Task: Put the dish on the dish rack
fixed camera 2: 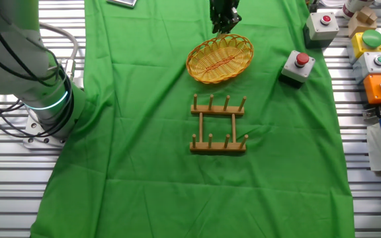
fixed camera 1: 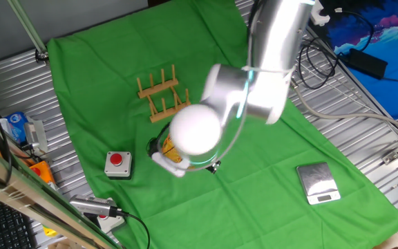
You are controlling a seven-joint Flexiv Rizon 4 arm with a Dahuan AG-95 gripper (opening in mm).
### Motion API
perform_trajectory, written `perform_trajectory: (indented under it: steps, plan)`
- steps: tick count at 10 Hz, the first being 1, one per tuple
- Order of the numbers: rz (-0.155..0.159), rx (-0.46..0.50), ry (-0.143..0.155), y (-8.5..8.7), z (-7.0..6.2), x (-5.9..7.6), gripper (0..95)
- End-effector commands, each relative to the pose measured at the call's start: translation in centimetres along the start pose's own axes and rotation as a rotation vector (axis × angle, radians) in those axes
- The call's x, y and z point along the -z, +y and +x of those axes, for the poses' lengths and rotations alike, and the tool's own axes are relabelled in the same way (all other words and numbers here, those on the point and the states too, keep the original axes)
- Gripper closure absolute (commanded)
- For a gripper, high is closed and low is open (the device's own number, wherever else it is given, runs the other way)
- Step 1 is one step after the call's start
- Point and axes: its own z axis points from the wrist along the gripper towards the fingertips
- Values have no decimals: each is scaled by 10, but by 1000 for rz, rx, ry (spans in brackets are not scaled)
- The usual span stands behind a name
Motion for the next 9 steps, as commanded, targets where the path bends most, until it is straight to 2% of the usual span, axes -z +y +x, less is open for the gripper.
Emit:
perform_trajectory:
  steps: [1,3,4,7,9]
  plan:
    - [14,-35,14,0,-1,0,760]
    - [21,-48,35,0,-1,0,760]
    - [42,-36,50,0,-1,0,760]
    - [64,-13,63,0,-1,0,760]
    - [69,-2,67,-3,8,2,760]
